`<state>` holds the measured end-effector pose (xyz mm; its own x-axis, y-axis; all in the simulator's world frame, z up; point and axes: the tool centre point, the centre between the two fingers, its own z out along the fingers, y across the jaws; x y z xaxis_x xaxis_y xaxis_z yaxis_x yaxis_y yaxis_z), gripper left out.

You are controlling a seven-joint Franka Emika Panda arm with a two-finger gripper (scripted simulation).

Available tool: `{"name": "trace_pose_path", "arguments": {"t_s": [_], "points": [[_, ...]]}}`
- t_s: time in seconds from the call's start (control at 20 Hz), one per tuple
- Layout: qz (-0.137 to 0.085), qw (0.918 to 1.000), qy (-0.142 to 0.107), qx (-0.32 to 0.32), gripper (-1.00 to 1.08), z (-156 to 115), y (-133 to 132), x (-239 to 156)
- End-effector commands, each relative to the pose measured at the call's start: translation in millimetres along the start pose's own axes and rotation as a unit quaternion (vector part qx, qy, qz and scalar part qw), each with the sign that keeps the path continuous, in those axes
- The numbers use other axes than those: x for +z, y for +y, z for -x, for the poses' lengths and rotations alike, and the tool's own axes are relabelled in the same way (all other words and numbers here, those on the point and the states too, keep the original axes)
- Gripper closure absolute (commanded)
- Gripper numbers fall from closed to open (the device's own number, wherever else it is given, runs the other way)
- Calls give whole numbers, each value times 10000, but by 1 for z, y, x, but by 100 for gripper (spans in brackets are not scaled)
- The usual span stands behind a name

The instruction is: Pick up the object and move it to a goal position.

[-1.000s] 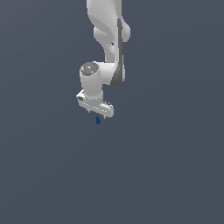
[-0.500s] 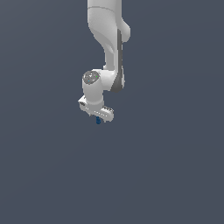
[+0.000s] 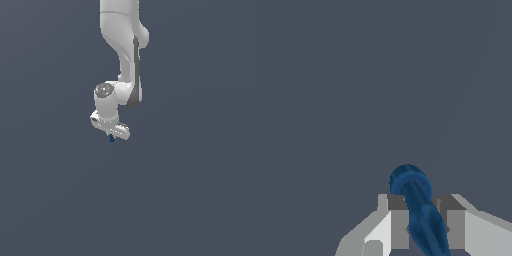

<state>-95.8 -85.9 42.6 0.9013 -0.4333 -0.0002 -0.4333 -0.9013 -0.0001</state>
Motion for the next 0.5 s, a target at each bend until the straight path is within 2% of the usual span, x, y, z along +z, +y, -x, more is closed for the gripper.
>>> {"name": "trace_pose_path", "arguments": {"t_s": [0.0,0.45], "points": [[0,10000,1,1,108,0,0,0],[0,10000,1,1,108,-3,0,-6]]}}
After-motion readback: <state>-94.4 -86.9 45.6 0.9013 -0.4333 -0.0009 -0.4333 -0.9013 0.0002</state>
